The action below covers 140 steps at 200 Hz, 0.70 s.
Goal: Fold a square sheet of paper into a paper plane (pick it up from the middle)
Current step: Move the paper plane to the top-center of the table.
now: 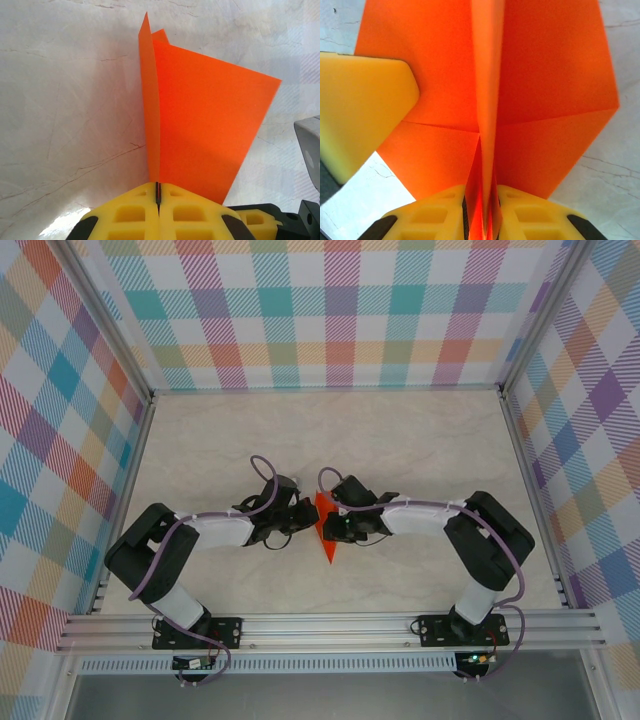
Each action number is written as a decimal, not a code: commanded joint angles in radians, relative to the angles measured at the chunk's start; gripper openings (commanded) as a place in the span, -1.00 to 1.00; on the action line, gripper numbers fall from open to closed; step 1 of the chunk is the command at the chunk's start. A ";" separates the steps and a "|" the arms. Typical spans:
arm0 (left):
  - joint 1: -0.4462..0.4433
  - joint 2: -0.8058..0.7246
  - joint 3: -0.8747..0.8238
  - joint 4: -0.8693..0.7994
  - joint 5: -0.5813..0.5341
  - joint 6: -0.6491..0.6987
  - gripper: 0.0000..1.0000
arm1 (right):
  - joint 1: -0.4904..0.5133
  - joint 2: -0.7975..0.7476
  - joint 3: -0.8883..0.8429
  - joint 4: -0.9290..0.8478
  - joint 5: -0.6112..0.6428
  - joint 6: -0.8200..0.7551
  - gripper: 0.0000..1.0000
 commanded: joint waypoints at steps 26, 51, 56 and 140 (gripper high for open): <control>0.011 -0.028 -0.011 0.001 -0.009 0.004 -0.90 | 0.007 0.023 0.043 -0.027 0.024 0.005 -0.74; 0.015 -0.074 0.004 -0.064 -0.044 0.008 -0.70 | 0.007 -0.006 0.049 -0.085 0.100 -0.004 -0.85; 0.015 -0.089 0.013 -0.091 -0.061 0.011 -0.60 | 0.007 -0.015 0.054 -0.108 0.124 -0.010 -0.86; 0.036 -0.340 0.088 -0.645 -0.571 -0.031 0.78 | 0.005 -0.003 0.179 -0.359 0.346 -0.104 -0.84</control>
